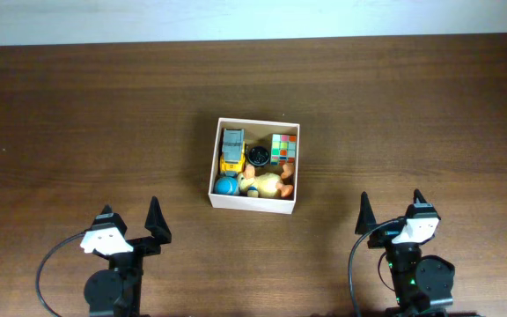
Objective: Pack container
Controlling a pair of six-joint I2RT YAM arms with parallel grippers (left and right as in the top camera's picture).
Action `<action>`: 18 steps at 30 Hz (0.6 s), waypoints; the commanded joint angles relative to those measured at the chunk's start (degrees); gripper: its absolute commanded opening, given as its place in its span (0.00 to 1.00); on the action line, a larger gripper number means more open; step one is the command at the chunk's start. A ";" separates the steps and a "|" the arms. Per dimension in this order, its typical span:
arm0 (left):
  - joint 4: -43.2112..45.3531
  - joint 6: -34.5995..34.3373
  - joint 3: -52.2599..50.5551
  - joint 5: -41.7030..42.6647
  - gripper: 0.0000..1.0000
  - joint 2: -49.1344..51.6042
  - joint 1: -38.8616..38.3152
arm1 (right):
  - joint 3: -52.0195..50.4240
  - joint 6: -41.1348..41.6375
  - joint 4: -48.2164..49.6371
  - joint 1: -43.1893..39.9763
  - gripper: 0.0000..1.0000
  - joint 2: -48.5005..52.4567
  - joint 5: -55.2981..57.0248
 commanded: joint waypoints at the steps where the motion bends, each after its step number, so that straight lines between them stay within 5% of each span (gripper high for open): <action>1: 0.17 0.92 -0.42 0.81 0.99 -0.52 0.20 | -0.26 -3.02 -0.57 -0.31 0.99 -0.66 -0.35; 18: 0.17 0.92 -0.42 0.81 0.99 -0.52 0.20 | -0.26 -3.39 -0.57 -0.31 0.99 -0.66 -0.35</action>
